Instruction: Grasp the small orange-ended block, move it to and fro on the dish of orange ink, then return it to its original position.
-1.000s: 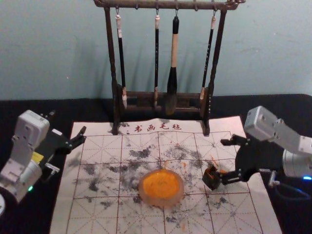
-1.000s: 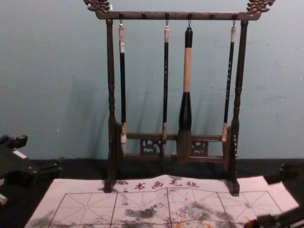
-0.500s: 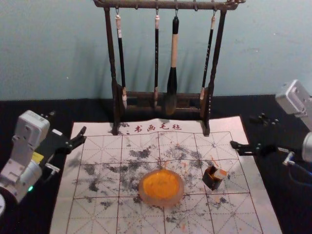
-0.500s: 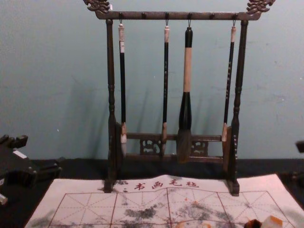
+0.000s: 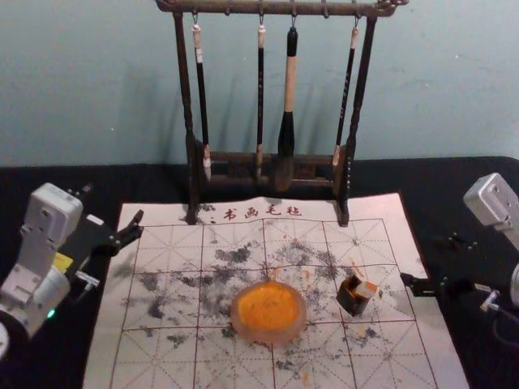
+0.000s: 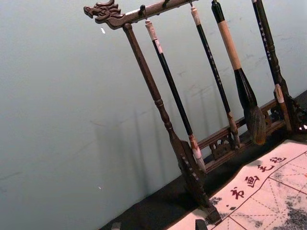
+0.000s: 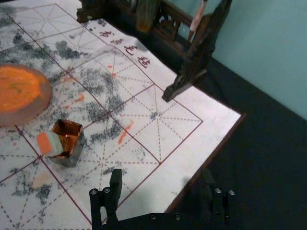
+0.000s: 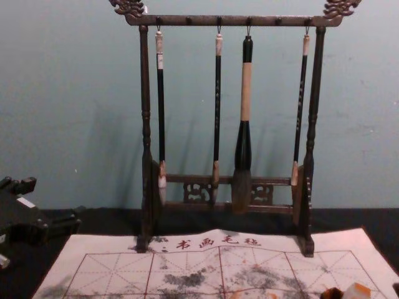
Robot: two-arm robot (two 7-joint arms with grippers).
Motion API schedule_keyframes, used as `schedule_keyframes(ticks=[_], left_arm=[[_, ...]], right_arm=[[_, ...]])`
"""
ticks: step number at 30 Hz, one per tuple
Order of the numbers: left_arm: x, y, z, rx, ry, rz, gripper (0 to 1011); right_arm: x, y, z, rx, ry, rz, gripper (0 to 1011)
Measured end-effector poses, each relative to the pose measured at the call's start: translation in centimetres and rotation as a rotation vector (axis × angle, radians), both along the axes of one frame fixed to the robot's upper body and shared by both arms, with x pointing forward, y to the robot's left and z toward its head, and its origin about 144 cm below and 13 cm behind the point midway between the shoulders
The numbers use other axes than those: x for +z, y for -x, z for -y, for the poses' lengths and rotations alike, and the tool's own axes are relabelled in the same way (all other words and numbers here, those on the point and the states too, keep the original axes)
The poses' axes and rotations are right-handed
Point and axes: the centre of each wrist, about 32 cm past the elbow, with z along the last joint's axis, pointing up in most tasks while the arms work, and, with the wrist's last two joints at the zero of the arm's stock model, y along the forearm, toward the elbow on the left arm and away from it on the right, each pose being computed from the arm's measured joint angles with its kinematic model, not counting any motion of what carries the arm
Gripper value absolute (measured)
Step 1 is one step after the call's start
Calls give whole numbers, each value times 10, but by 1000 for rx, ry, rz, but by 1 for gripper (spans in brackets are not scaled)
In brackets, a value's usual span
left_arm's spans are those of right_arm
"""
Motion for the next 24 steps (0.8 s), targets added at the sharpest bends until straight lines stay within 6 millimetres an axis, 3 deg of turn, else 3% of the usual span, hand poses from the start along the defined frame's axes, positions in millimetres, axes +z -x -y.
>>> schedule_keyframes(ticks=[24], left_arm=[[0,0,0,0,0,0,1001]], right_arm=[[-3,-1,3,-16,-7,-13,1000]])
